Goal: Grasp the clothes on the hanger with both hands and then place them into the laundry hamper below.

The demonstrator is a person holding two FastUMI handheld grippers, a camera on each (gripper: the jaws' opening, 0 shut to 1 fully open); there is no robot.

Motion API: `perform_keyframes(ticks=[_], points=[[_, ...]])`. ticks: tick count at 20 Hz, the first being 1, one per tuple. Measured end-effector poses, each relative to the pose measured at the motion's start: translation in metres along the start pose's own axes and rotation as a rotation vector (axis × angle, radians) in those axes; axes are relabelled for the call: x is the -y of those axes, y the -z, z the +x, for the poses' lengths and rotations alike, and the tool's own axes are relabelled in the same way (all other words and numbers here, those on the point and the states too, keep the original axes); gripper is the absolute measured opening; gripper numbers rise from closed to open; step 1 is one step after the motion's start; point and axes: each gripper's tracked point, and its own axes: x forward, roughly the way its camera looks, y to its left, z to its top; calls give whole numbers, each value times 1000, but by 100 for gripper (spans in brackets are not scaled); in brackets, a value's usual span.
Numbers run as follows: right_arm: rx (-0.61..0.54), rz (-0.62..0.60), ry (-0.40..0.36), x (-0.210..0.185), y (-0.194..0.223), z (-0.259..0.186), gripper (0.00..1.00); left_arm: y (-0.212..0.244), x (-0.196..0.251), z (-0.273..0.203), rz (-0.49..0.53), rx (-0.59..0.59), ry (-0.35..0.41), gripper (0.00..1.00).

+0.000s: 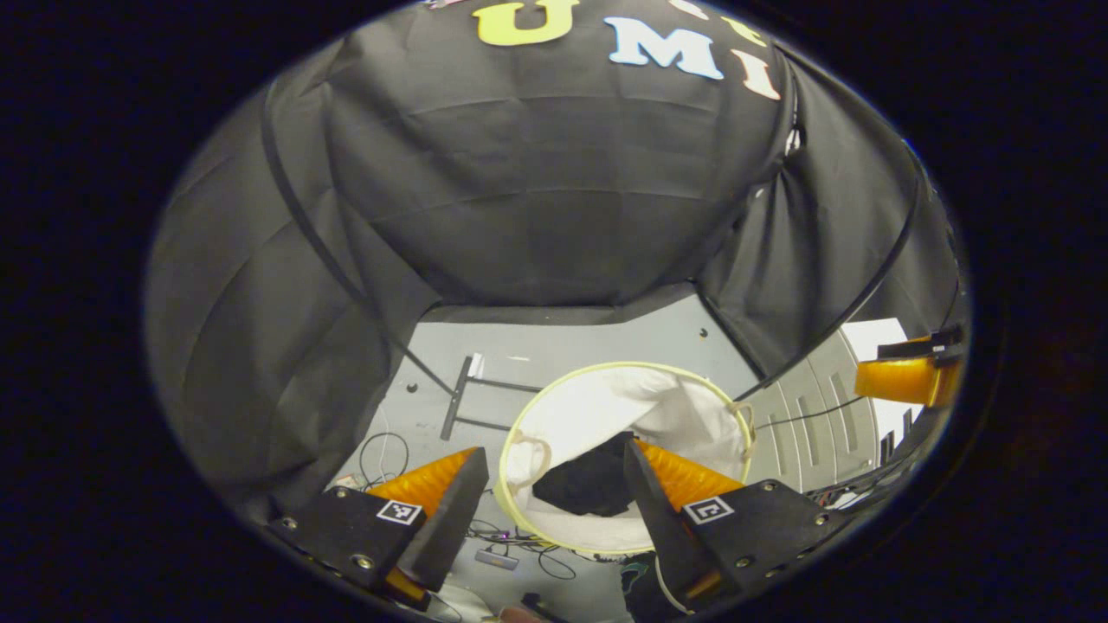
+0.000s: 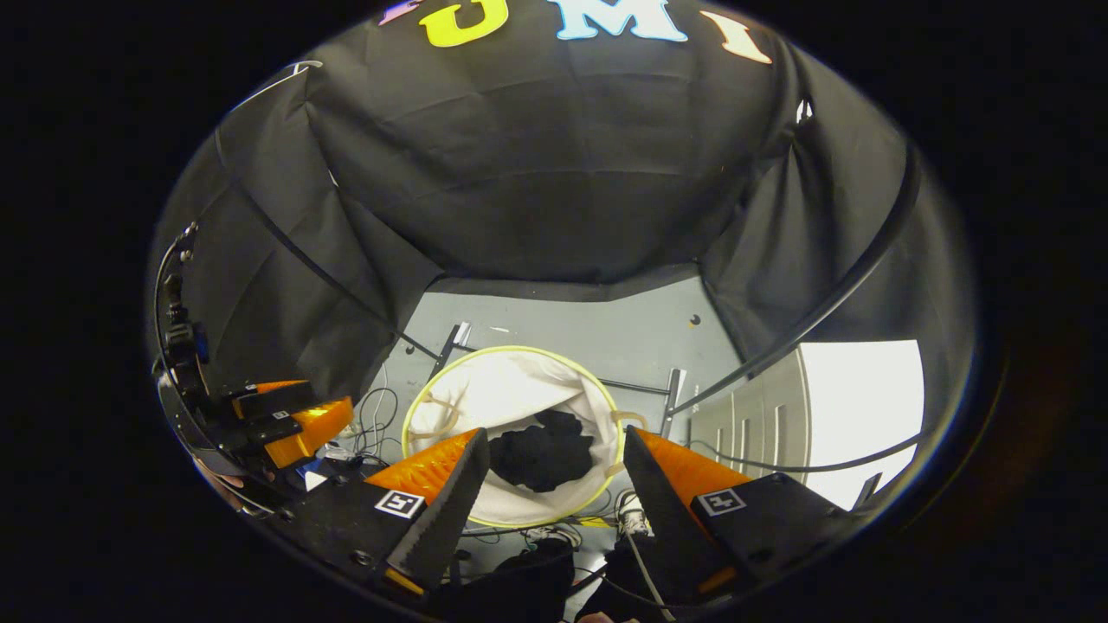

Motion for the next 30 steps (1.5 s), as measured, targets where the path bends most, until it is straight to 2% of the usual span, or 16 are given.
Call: perform_keyframes(ticks=[4,9,12,15,16,17,18,19,22,25,27,30], points=[[44,12,2,35,-7,-20,99,-8,-2,-67,-21,89,-92,93],[189,-18,-14,89,-40,-63,99,-64,47,-170,-10,279,-168,93],[311,-11,-53,115,-65,-103,98,-118,103,-221,-85,428,-173,93],[457,-24,-75,137,-91,-149,98,-165,141,-268,-144,582,-192,92],[509,-40,-83,139,-100,-163,98,-182,152,-285,-150,625,-199,92],[556,-59,-90,142,-107,-175,93,-197,159,-302,-152,664,-207,92],[602,-76,-92,145,-116,-188,98,-211,166,-318,-158,698,-210,92],[639,-81,-84,149,-123,-201,93,-226,178,-333,-163,737,-204,92],[774,-55,-70,155,-154,-244,93,-270,199,-385,-157,880,-163,92],[916,-3,-35,157,-189,-281,93,-293,194,-431,-150,992,-131,91],[974,31,-10,156,-204,-300,92,-308,176,-458,-166,1057,-121,91],[1041,109,-10,153,-217,-330,92,-318,138,-487,-171,1136,-161,91]])
